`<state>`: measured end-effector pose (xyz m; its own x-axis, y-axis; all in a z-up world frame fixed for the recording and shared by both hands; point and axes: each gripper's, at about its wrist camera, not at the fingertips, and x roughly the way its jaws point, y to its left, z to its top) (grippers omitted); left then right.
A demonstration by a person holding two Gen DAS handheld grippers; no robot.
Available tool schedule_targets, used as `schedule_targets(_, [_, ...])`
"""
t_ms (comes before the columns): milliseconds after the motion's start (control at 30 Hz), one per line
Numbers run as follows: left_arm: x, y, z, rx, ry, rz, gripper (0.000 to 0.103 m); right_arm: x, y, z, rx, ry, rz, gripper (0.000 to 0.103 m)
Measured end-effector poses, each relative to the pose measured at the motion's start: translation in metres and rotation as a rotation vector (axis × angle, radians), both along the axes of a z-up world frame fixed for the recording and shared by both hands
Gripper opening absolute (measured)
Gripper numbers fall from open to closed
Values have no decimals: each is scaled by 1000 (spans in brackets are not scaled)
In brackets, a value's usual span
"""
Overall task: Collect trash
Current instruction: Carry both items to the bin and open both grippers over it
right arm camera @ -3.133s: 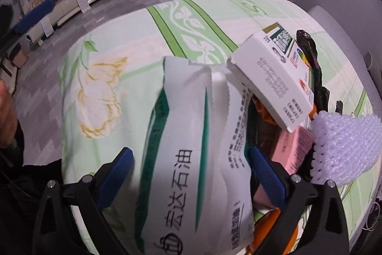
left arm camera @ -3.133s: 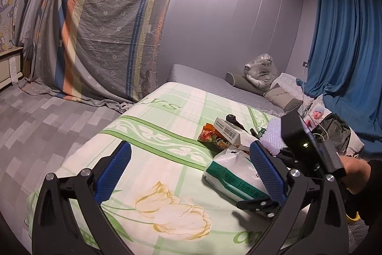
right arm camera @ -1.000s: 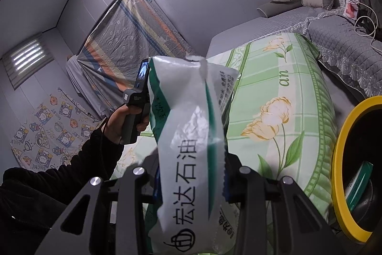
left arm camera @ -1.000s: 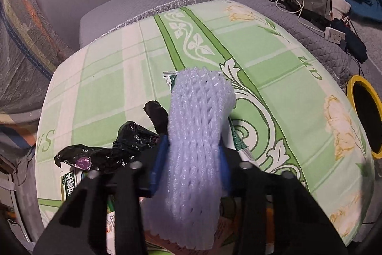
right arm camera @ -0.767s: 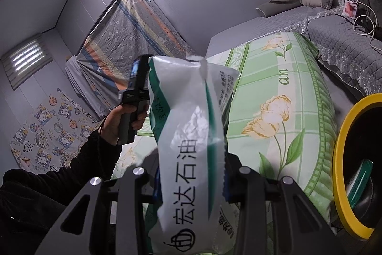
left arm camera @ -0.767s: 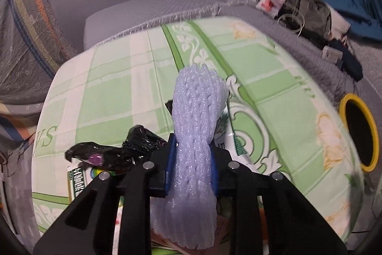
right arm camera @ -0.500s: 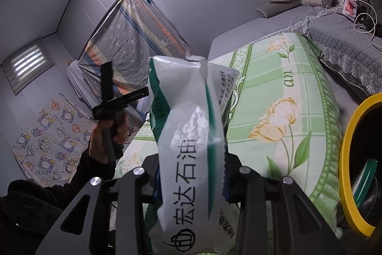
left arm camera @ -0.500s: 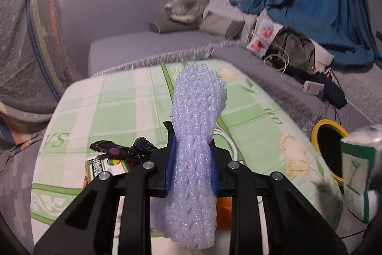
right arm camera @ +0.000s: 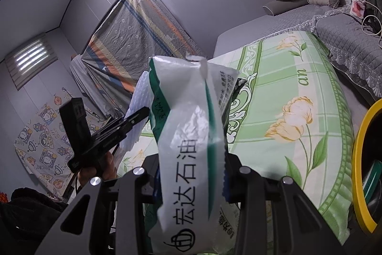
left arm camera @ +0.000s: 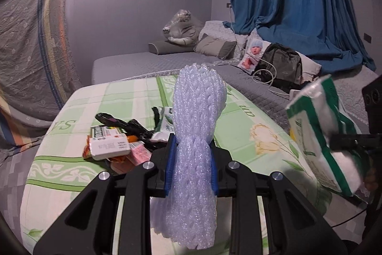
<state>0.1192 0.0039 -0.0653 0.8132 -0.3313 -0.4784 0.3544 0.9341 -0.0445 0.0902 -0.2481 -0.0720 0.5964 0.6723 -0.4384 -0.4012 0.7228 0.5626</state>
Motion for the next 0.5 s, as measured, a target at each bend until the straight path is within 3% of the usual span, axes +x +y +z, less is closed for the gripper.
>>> schedule_targets(233, [5, -28, -8, 7, 8, -77, 24, -4, -16, -2, 14, 5, -73, 35])
schedule_targets(500, [20, -77, -11, -5, 17, -162, 24, -23, -73, 6, 5, -40, -313, 35])
